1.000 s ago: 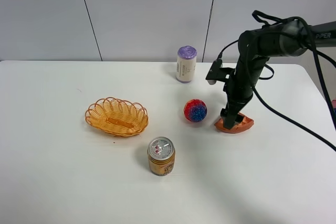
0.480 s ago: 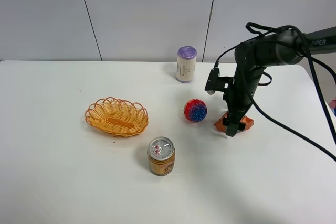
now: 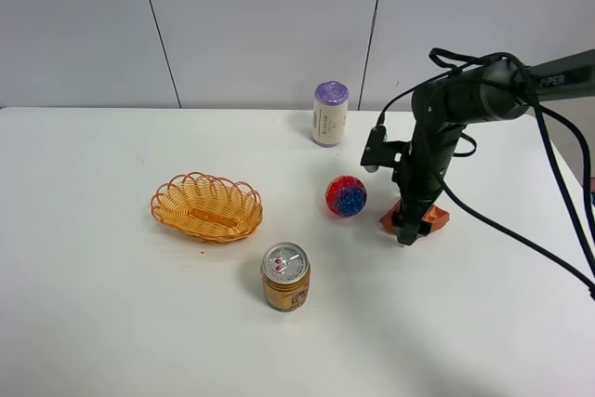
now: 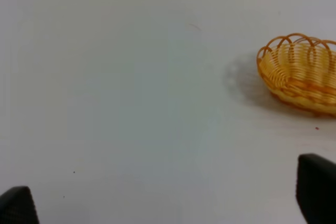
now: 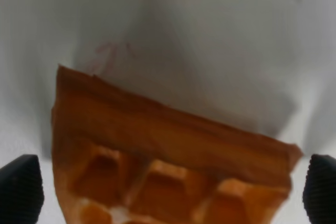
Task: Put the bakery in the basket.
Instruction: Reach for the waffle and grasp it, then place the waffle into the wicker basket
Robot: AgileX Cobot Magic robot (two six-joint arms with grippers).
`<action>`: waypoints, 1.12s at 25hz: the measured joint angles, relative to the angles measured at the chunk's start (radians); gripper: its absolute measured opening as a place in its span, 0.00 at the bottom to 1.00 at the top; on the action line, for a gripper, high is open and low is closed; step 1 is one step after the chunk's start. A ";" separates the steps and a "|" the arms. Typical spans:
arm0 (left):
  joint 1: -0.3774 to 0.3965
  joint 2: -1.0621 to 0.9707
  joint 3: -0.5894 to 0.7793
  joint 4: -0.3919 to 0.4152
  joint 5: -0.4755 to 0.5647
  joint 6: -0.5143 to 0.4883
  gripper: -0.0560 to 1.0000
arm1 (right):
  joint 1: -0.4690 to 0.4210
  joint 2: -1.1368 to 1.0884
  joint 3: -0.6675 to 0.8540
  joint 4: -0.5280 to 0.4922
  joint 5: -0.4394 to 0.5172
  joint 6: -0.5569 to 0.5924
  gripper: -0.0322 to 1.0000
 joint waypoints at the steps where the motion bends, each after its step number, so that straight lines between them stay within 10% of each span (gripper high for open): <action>1: 0.000 0.000 0.000 0.000 0.000 0.000 1.00 | 0.000 0.001 0.000 0.000 -0.001 0.000 1.00; 5: 0.000 0.000 0.000 0.000 0.000 0.000 1.00 | 0.000 0.001 0.000 0.000 -0.001 0.009 0.98; 10: 0.000 0.000 0.000 0.000 0.000 0.000 1.00 | 0.001 0.001 0.000 0.000 -0.001 0.025 0.73; 19: 0.000 0.000 0.000 0.000 0.000 0.000 1.00 | 0.002 -0.033 0.000 -0.001 0.022 0.194 0.71; 28: 0.000 0.000 0.000 0.000 0.000 0.000 1.00 | 0.029 -0.288 0.000 0.047 0.316 0.377 0.71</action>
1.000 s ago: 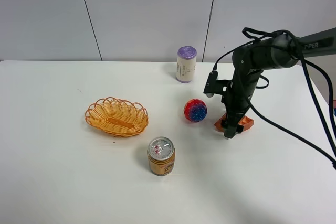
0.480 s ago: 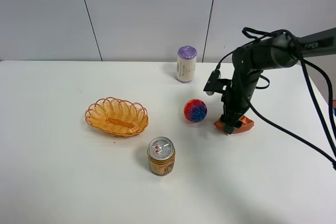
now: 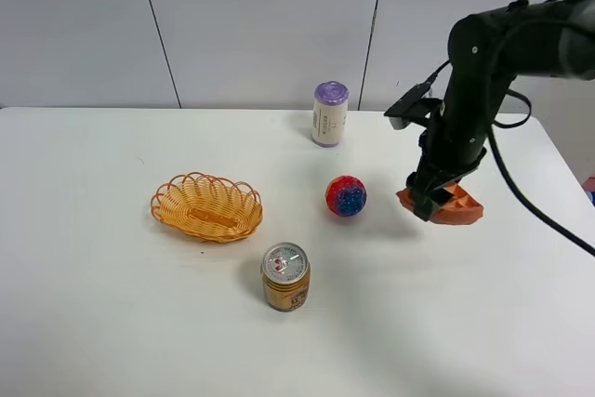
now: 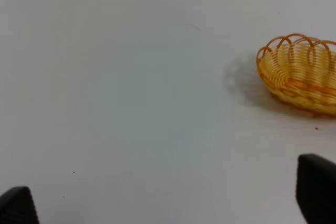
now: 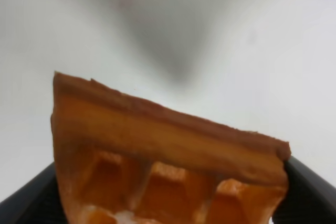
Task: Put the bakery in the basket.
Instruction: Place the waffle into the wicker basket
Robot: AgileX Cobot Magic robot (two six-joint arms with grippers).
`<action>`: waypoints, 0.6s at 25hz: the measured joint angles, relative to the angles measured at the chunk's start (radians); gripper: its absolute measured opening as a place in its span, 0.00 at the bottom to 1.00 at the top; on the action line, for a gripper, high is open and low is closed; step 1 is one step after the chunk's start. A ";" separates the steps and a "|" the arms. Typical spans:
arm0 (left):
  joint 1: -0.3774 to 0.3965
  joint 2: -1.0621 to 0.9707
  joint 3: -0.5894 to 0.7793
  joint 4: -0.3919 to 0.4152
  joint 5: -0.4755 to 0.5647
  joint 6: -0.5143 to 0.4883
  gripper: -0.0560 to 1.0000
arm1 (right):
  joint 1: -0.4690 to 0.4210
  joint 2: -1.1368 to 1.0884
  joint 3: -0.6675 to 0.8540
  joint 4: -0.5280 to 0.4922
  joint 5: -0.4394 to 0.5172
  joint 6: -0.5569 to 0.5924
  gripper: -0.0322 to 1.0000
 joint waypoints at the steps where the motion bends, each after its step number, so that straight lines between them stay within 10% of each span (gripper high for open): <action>1: 0.000 0.000 0.000 0.000 0.000 0.000 1.00 | 0.009 -0.029 0.000 0.017 0.024 0.024 0.71; 7: 0.000 0.000 0.000 0.000 0.000 0.000 1.00 | 0.116 -0.110 -0.022 0.182 0.018 0.129 0.71; 15: 0.000 0.000 0.000 0.000 0.000 0.000 1.00 | 0.298 -0.053 -0.193 0.260 -0.275 0.181 0.71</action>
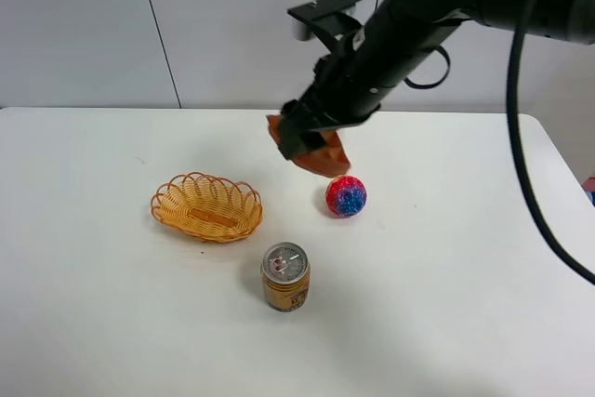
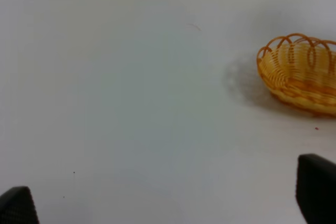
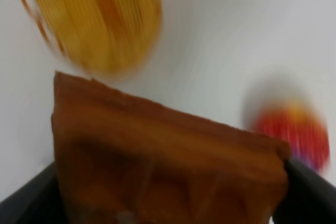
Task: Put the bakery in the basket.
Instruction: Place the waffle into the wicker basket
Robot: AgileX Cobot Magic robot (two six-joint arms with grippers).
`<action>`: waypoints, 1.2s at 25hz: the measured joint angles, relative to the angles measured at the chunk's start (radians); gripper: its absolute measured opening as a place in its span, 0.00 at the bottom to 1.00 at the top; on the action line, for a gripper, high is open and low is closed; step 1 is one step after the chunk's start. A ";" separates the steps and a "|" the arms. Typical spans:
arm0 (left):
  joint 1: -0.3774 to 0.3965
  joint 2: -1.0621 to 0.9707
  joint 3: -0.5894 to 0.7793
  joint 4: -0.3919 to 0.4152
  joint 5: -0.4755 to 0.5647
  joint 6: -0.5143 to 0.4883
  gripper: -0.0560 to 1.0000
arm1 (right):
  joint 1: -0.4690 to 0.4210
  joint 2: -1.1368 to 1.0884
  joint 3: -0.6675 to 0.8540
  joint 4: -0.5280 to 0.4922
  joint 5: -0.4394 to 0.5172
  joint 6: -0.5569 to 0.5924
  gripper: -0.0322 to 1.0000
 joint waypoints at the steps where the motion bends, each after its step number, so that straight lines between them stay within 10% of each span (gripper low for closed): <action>1: 0.000 0.000 0.000 0.000 0.000 0.000 1.00 | 0.020 0.020 -0.030 0.000 -0.033 0.001 0.71; 10: 0.000 0.000 0.000 0.000 0.000 0.000 1.00 | 0.133 0.307 -0.291 0.008 -0.111 0.010 0.71; 19: 0.000 0.000 0.000 0.000 0.000 0.000 1.00 | 0.169 0.515 -0.486 0.008 0.025 0.006 0.71; 30: 0.000 0.000 0.000 0.000 0.000 0.000 1.00 | 0.169 0.598 -0.519 0.007 0.021 -0.001 0.71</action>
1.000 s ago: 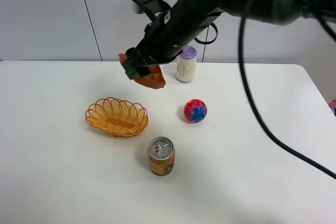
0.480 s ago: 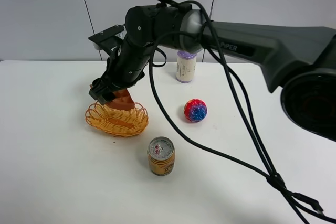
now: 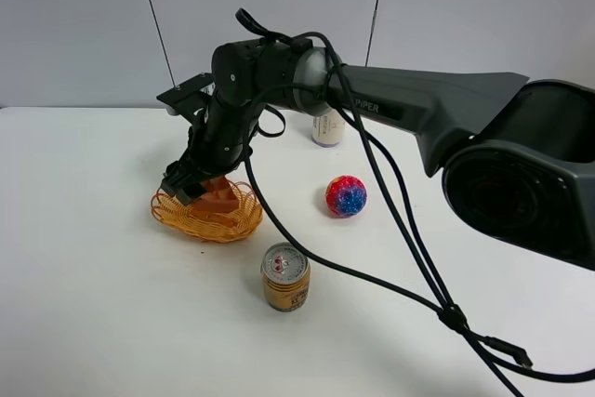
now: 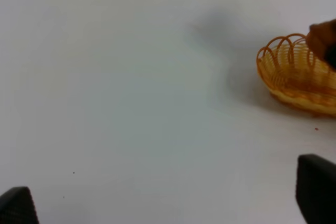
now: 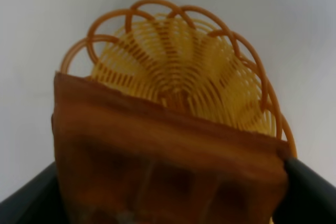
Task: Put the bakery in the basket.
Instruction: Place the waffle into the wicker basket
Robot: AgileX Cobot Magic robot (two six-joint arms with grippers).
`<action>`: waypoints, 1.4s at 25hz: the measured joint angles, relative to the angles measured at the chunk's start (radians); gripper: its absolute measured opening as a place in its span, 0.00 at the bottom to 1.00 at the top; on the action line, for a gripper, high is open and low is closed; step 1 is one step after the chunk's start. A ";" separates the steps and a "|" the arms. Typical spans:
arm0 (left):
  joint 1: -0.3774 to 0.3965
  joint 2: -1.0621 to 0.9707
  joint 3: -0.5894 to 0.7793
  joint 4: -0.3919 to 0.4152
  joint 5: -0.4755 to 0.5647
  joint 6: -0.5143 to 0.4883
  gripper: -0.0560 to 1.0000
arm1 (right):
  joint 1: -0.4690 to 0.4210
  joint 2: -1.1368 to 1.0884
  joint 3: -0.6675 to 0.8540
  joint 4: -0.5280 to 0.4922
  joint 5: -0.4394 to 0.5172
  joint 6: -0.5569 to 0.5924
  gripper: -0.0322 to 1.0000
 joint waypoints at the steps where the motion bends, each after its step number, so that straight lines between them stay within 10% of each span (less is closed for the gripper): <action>1: 0.000 0.000 0.000 0.000 0.000 0.000 1.00 | 0.000 0.007 0.000 0.000 -0.009 -0.001 0.71; 11: 0.000 0.000 0.000 0.000 0.000 0.000 1.00 | 0.020 0.014 0.000 -0.056 -0.103 -0.007 0.71; 16: 0.000 0.000 0.000 0.000 0.000 0.000 1.00 | 0.024 0.014 -0.002 -0.056 -0.106 -0.006 0.94; 22: 0.000 0.000 0.000 0.000 0.000 0.000 1.00 | 0.024 0.009 -0.003 -0.056 -0.091 -0.006 0.99; 35: 0.000 0.000 0.000 0.000 0.000 0.000 1.00 | 0.021 -0.172 -0.006 -0.107 0.364 -0.036 0.99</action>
